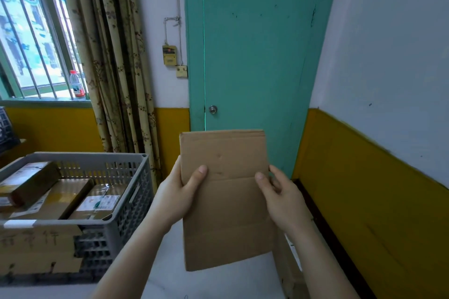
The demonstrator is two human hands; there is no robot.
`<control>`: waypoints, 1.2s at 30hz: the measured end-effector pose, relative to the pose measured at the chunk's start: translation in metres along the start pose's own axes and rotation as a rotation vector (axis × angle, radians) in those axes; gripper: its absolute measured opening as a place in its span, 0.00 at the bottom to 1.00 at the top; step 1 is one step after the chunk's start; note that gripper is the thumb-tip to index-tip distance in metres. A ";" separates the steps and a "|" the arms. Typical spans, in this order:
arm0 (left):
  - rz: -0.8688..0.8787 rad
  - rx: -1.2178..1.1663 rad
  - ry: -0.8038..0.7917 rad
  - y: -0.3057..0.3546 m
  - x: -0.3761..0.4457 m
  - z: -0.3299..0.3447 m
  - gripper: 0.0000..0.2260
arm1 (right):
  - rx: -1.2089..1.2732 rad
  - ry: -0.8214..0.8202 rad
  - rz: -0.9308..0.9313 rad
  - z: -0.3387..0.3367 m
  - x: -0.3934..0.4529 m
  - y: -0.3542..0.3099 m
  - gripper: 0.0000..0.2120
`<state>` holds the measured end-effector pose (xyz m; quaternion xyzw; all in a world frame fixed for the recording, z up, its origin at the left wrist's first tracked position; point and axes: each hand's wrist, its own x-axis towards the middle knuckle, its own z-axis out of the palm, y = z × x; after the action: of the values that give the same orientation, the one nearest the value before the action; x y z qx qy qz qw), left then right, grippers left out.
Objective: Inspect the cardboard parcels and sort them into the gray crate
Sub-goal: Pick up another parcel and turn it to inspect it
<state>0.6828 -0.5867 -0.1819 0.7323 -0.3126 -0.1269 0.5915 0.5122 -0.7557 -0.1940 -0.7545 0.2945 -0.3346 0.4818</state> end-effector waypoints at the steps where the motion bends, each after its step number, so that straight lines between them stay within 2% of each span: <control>1: -0.004 -0.012 0.035 -0.001 0.002 -0.001 0.30 | 0.022 0.010 -0.014 -0.001 0.000 -0.001 0.25; 4: -0.021 -0.069 0.098 -0.004 0.005 -0.007 0.25 | 0.060 0.020 -0.077 -0.003 -0.001 -0.004 0.15; 7: -0.054 -0.134 0.087 -0.008 0.009 -0.012 0.25 | 0.104 0.009 -0.031 -0.004 0.002 -0.004 0.13; 8: -0.078 -0.156 0.087 -0.010 0.009 -0.013 0.26 | 0.092 -0.006 -0.001 -0.004 0.002 -0.005 0.16; 12: -0.162 -0.225 0.082 -0.020 0.011 -0.016 0.28 | 0.038 -0.066 0.142 -0.007 0.002 -0.003 0.39; 14: -0.188 -0.244 0.076 -0.025 0.012 -0.016 0.29 | 0.067 -0.148 0.192 -0.005 0.002 -0.003 0.47; 17: -0.227 -0.286 0.054 -0.028 0.014 -0.015 0.29 | 0.079 -0.236 0.230 -0.001 0.002 -0.003 0.51; 20: -0.232 -0.266 0.050 -0.029 0.014 -0.017 0.28 | 0.076 -0.222 0.228 0.001 0.002 -0.002 0.54; 24: -0.160 -0.055 0.156 -0.034 0.015 -0.019 0.31 | 0.077 -0.111 0.186 0.002 0.002 -0.003 0.43; 26: -0.139 0.005 0.146 -0.032 0.013 -0.018 0.31 | 0.051 -0.053 0.148 0.001 0.001 -0.004 0.35; 31: -0.180 0.142 0.035 -0.013 0.007 -0.004 0.30 | -0.006 -0.037 0.156 0.004 -0.001 -0.007 0.47; 33: -0.249 0.126 -0.039 -0.001 -0.001 0.003 0.38 | 0.013 -0.038 0.158 0.004 -0.002 -0.010 0.44; 36: -0.338 -0.048 -0.158 0.014 -0.011 0.007 0.53 | 0.122 -0.106 0.157 0.007 -0.002 -0.012 0.26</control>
<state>0.6655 -0.5872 -0.1723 0.7480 -0.2274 -0.2889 0.5526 0.5183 -0.7462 -0.1856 -0.7151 0.3059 -0.2728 0.5662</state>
